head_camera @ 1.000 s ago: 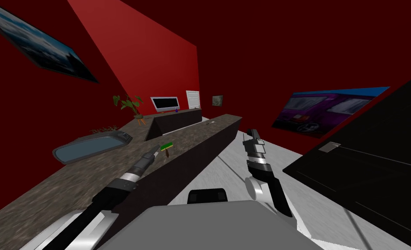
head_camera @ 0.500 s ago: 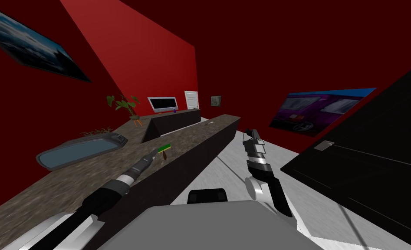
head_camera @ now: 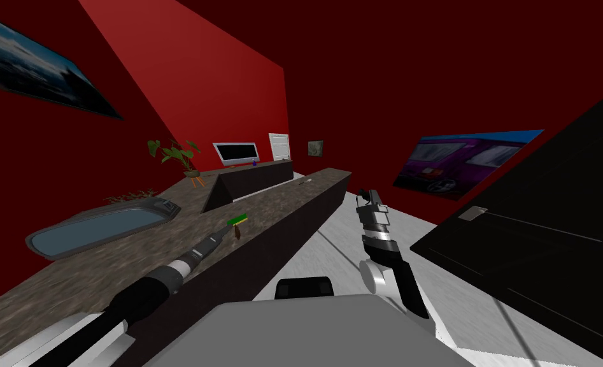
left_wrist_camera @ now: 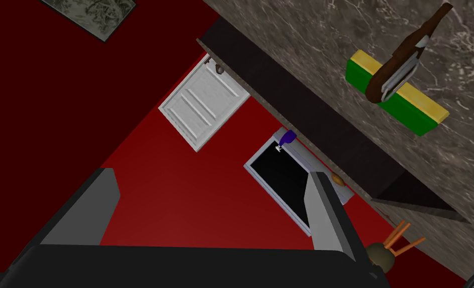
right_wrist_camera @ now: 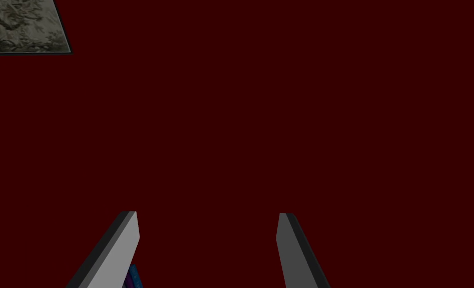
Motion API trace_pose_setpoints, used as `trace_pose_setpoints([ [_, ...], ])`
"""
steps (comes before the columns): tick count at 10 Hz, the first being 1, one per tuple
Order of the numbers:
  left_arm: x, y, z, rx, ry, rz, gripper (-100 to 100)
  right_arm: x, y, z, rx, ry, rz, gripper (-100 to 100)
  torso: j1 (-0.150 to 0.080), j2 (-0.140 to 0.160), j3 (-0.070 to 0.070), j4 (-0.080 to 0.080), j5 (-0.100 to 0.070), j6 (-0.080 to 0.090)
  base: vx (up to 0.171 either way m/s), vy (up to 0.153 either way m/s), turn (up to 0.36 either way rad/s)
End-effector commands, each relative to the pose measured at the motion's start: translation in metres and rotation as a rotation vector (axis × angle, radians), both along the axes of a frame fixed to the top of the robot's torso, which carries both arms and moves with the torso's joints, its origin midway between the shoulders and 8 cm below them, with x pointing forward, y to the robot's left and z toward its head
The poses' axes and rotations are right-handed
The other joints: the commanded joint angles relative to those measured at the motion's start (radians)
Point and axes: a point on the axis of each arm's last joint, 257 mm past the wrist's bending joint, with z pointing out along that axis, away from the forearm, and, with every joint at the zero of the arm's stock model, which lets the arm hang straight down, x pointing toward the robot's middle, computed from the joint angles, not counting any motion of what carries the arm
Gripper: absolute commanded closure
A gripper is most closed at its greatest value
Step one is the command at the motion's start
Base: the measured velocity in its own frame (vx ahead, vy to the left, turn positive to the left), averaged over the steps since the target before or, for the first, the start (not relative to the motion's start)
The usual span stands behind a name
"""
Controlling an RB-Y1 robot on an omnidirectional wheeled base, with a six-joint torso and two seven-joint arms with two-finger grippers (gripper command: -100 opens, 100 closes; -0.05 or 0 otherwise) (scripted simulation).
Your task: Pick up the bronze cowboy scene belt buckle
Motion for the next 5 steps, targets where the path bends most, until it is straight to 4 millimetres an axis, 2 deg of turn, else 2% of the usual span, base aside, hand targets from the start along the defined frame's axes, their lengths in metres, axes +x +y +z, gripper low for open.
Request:
trace_pose_setpoints([
  [1,-0.009,0.012,-0.018,0.038,0.082,0.015,-100,0.0,0.0,0.0,0.0,0.0,0.0,0,0.0,0.0,0.0,0.0,0.0,0.0,0.091,-0.013,-0.053],
  [2,-0.009,0.012,-0.02,0.046,0.09,0.012,-100,0.0,0.0,0.0,0.0,0.0,0.0,0,-0.001,-0.002,-0.001,0.0,0.0,0.0,0.077,-0.018,-0.012],
  [4,-0.025,0.03,-0.042,0.091,0.201,0.035,-100,0.0,0.0,0.0,0.0,0.0,0.0,0,-0.001,-0.002,-0.001,-0.001,0.0,0.0,0.093,-0.023,-0.036],
  [5,-0.025,0.029,-0.043,0.101,0.208,0.028,-100,0.0,0.0,0.0,0.0,0.0,0.0,0,-0.002,-0.003,-0.002,-0.001,0.0,0.0,0.076,-0.017,-0.007],
])
